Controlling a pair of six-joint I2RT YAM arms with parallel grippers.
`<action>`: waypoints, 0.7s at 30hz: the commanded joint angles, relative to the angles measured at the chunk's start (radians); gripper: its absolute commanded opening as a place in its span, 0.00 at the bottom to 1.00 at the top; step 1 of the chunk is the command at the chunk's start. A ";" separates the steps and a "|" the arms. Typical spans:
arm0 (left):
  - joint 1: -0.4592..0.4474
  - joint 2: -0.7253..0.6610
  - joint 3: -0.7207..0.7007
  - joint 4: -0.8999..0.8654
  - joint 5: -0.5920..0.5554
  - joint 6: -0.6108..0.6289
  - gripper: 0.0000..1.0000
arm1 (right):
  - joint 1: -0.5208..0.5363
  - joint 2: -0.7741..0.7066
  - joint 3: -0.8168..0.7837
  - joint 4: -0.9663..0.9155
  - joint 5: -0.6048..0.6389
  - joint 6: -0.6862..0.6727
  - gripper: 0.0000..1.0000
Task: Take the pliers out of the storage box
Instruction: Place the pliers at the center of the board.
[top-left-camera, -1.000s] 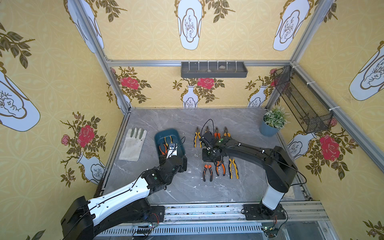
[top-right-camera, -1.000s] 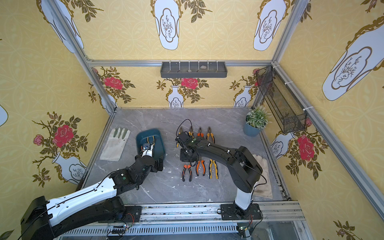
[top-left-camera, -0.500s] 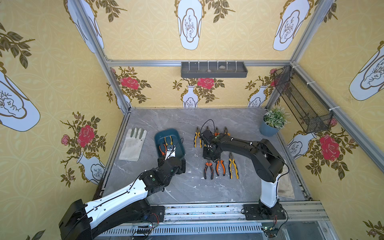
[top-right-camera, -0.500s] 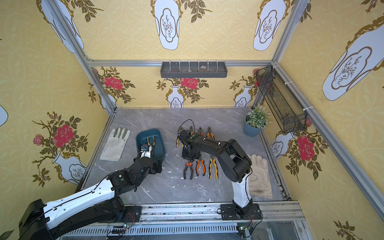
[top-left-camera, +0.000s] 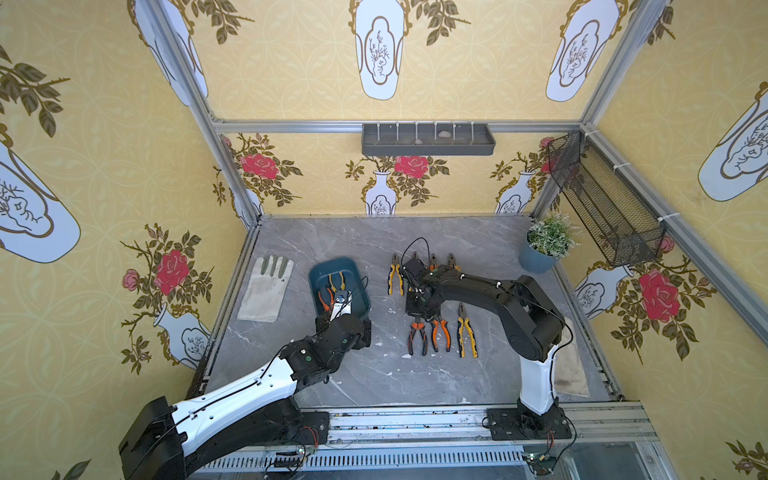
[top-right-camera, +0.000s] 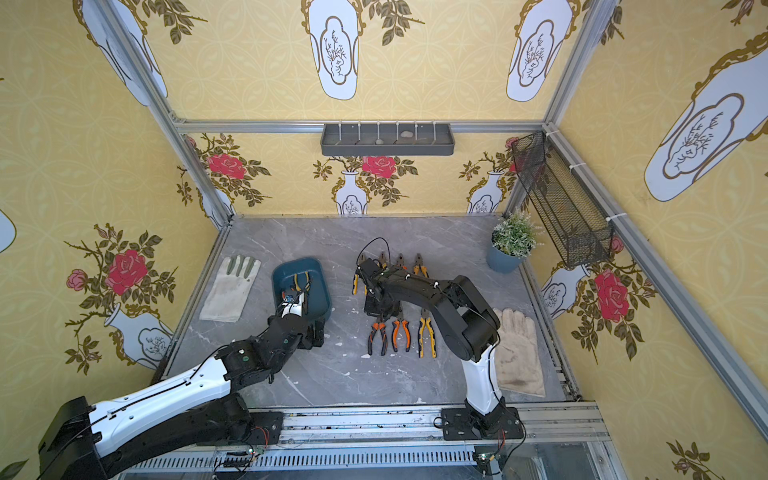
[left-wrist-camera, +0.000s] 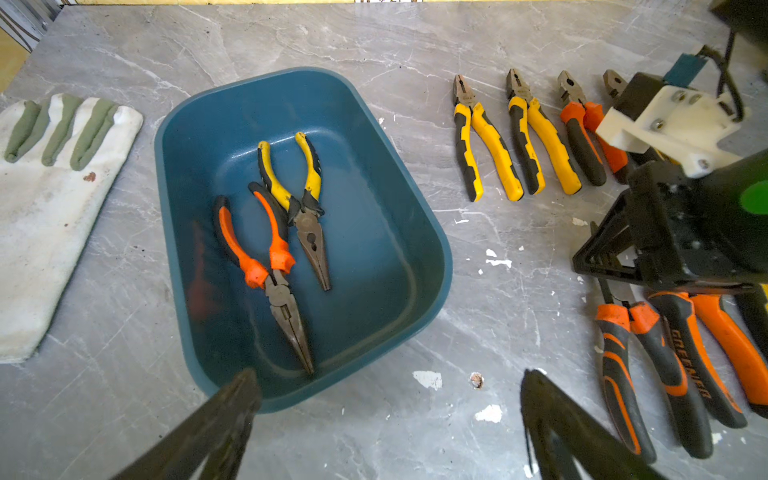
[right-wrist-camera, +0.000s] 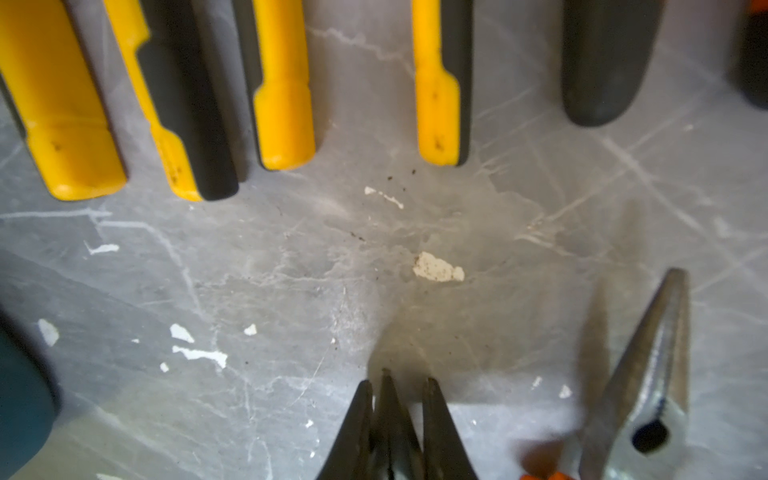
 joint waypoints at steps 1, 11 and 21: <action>0.000 0.001 -0.010 -0.001 0.004 -0.013 0.99 | 0.001 0.004 -0.012 0.027 0.019 0.007 0.20; 0.001 -0.006 -0.020 -0.001 -0.002 -0.020 0.99 | 0.001 -0.008 -0.023 0.035 0.024 0.001 0.22; 0.000 -0.024 -0.030 -0.012 -0.007 -0.027 0.99 | 0.002 -0.003 -0.026 0.035 0.025 0.004 0.26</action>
